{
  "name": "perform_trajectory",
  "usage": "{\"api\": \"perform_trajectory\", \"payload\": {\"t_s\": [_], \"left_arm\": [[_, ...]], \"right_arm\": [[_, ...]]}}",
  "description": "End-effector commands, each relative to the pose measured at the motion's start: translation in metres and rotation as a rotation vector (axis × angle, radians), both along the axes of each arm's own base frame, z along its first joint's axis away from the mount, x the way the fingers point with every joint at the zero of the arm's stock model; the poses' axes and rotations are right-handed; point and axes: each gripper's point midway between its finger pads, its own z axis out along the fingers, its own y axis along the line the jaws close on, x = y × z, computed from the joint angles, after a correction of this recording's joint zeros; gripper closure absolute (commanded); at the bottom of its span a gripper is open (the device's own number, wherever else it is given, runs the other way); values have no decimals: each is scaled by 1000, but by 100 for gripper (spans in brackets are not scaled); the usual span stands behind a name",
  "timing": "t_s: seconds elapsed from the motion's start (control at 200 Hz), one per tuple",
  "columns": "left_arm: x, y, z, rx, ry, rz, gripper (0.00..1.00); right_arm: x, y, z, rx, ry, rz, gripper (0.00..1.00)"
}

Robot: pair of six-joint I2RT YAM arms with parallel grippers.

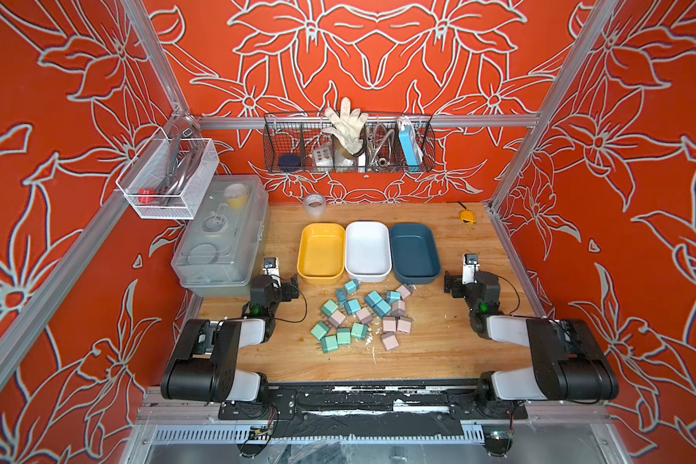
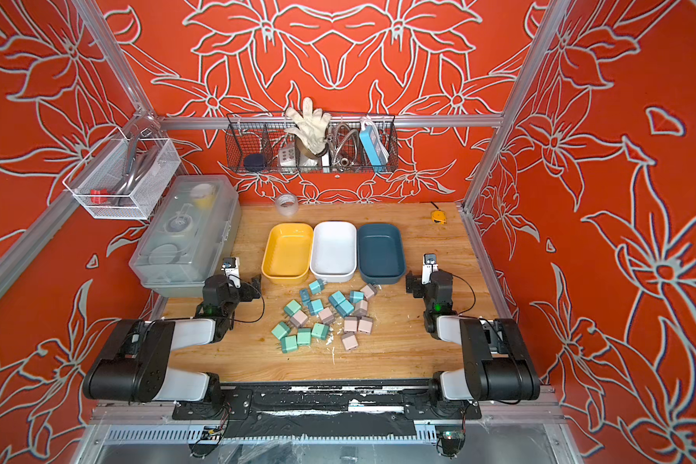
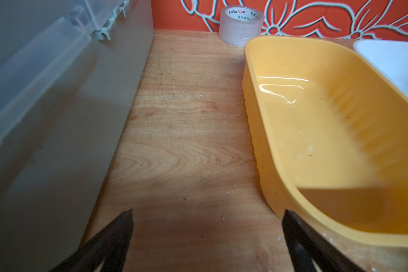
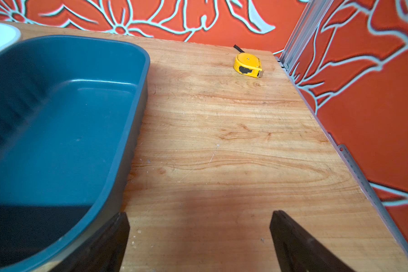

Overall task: Place the plugs by color into the storage box
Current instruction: Pick up the plug from the center of the board.

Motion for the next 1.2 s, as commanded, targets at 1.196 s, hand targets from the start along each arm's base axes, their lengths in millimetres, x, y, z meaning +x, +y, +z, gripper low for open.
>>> {"api": "perform_trajectory", "payload": {"t_s": [1.196], "left_arm": [[17, 6, 88, -101, -1, 73, 20]], "right_arm": [[8, -8, 81, 88, 39, -87, 13]]}}
